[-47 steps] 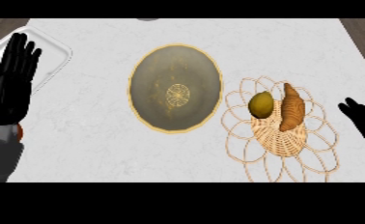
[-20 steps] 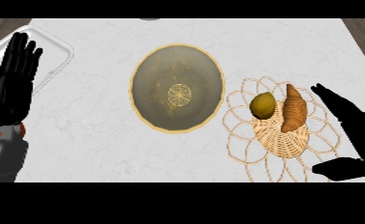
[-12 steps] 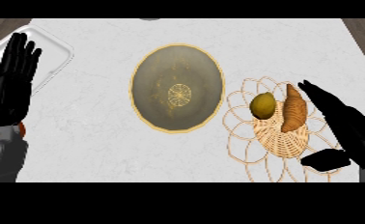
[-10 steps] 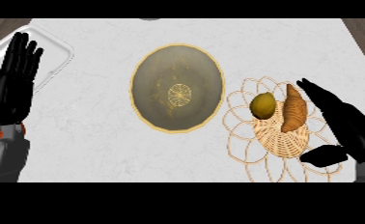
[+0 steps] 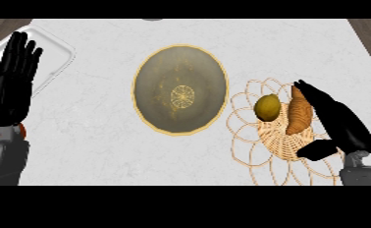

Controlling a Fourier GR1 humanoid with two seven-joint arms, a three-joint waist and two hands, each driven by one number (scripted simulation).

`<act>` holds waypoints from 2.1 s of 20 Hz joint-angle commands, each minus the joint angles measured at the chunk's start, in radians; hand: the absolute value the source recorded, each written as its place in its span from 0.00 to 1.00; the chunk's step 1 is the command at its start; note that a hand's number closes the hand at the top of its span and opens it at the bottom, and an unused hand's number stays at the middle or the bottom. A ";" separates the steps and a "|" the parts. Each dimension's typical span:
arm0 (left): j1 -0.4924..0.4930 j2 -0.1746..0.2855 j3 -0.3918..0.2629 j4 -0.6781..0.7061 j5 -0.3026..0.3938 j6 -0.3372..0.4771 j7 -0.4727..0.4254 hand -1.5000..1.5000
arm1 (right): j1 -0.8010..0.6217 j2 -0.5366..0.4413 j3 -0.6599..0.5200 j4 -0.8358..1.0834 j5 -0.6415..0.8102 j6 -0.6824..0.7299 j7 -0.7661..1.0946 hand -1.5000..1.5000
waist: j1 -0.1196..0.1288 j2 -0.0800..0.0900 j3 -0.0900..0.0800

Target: Pick the croissant from the placemat and place it in the bowl

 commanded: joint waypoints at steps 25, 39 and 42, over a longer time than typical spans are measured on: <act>-0.055 -0.067 0.014 0.051 -0.067 -0.025 -0.007 0.50 | -0.245 -0.037 -0.077 0.358 0.128 -0.139 -0.296 1.00 | 0.015 0.007 0.001; -0.125 -0.084 -0.050 0.016 -0.058 -0.071 0.003 0.50 | -0.691 -0.378 -0.062 0.696 0.100 0.049 -0.835 1.00 | 0.170 0.061 0.007; -0.109 -0.085 -0.043 0.034 -0.064 -0.061 0.002 0.50 | -0.771 -0.395 -0.065 0.780 0.056 0.098 -0.996 1.00 | 0.141 0.046 0.004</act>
